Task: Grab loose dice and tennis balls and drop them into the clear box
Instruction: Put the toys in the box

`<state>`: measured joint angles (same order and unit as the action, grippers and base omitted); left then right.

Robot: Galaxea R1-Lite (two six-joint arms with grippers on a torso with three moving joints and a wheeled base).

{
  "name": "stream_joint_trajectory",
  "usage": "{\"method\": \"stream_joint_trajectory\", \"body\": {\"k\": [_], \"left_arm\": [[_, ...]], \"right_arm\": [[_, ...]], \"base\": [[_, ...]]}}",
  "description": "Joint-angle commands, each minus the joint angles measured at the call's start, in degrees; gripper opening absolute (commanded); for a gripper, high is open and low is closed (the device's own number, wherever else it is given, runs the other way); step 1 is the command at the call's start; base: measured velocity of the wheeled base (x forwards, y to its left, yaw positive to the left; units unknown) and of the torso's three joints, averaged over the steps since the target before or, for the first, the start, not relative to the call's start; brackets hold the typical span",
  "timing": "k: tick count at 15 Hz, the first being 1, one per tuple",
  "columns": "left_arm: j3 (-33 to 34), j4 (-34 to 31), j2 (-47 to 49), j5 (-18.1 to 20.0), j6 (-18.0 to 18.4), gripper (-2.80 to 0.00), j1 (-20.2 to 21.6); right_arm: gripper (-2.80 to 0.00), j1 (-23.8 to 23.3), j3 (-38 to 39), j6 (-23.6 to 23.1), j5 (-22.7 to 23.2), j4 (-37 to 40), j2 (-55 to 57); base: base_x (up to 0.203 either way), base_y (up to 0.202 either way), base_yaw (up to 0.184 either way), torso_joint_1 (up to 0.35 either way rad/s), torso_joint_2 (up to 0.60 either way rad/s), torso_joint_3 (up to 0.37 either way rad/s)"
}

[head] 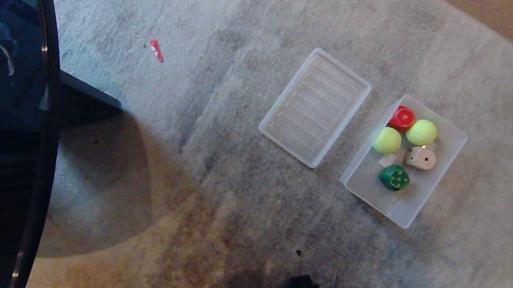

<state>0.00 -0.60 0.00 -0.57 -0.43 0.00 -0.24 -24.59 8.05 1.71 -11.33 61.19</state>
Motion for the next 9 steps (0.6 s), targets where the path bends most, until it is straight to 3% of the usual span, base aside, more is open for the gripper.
{"method": "stream_joint_trajectory", "body": {"k": [1,6,9], "left_arm": [[0.1,0.1,0.0,0.0,0.0,-2.80,0.0],[0.0,0.0,0.0,0.0,0.0,-2.80,0.0],[0.1,0.0,0.0,0.0,0.0,-2.80,0.0]], "right_arm": [[-2.80,0.2,-1.4,0.2,0.0,-10.8,16.2],[-2.80,1.5,-10.9,4.5,0.0,-23.9,33.1],[-2.80,3.4,-12.3,6.1,0.2,-29.1,38.0]], "base": [[0.000,0.000,0.000,0.000,0.00,0.000],[0.000,0.000,0.000,0.000,0.00,0.000],[0.000,0.000,0.000,0.000,0.00,0.000]]}}
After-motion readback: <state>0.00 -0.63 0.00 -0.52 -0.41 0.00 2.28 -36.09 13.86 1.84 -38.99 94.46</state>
